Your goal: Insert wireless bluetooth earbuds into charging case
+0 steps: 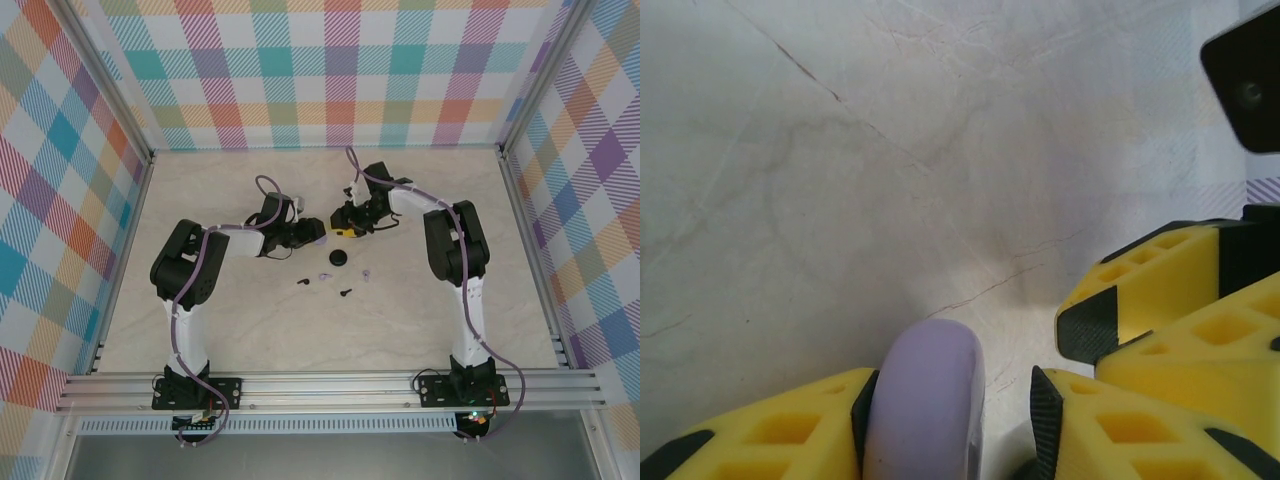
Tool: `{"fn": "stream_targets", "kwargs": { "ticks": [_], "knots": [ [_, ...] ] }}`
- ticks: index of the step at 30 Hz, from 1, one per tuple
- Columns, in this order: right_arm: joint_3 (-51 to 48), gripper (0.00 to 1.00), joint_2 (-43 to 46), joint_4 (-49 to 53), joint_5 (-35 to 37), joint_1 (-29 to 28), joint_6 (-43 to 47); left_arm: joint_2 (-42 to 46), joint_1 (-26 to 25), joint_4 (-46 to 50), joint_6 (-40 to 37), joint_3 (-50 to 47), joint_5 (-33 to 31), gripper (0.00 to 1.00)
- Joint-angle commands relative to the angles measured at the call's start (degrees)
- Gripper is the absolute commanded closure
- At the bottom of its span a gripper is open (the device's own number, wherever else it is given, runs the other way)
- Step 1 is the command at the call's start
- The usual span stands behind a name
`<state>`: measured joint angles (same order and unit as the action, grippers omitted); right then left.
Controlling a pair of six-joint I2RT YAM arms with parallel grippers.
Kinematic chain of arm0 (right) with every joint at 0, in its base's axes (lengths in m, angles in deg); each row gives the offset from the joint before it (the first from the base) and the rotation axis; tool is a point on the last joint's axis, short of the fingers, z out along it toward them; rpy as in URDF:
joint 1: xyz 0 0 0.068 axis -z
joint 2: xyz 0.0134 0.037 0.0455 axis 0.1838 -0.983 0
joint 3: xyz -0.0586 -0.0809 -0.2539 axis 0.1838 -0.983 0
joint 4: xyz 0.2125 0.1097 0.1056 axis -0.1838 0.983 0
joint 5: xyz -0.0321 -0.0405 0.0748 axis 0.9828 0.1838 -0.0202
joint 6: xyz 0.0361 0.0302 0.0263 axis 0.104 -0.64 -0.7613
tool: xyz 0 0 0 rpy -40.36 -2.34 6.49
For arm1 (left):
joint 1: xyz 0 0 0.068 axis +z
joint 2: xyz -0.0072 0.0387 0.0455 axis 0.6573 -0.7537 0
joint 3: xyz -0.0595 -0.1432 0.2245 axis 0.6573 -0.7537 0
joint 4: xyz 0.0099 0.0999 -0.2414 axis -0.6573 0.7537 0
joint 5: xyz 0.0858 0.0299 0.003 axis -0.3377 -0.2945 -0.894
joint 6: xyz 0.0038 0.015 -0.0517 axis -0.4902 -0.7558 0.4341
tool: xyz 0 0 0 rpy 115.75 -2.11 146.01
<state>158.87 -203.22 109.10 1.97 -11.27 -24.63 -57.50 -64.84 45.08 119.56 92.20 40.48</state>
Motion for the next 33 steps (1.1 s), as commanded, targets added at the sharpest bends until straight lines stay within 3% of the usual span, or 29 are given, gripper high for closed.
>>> {"fn": "stream_targets", "kwargs": {
  "ticks": [1, 8, 15, 18, 24, 33],
  "knots": [
    [1.24, 0.61, -0.75, 1.58, -2.13, -0.39, 0.44, 1.41, 0.90, 3.07, -1.89, -1.21, -2.70, 0.56],
    [1.16, 0.62, -1.23, 1.76, -2.87, -0.37, 0.71, 1.50, 0.90, 2.97, -1.45, -1.30, -1.12, 0.64],
    [0.53, 0.62, -0.61, 1.18, -2.80, -0.26, 1.01, 1.88, 0.97, 2.11, -0.91, -1.30, 0.88, 0.80],
    [-2.35, 0.62, 1.70, -2.70, -4.47, 0.52, 0.17, 3.12, 1.24, 0.34, -0.29, -1.91, 2.09, 0.82],
    [-11.89, 0.60, 10.29, -14.25, -10.65, 4.12, -2.32, 8.26, 3.82, -8.55, 3.43, -4.40, 8.25, 0.83],
    [-22.65, 0.46, 29.56, -26.14, -18.96, 8.42, 1.96, 19.94, 4.79, -12.30, 1.24, -1.44, 18.03, 0.84]
  ]
}}
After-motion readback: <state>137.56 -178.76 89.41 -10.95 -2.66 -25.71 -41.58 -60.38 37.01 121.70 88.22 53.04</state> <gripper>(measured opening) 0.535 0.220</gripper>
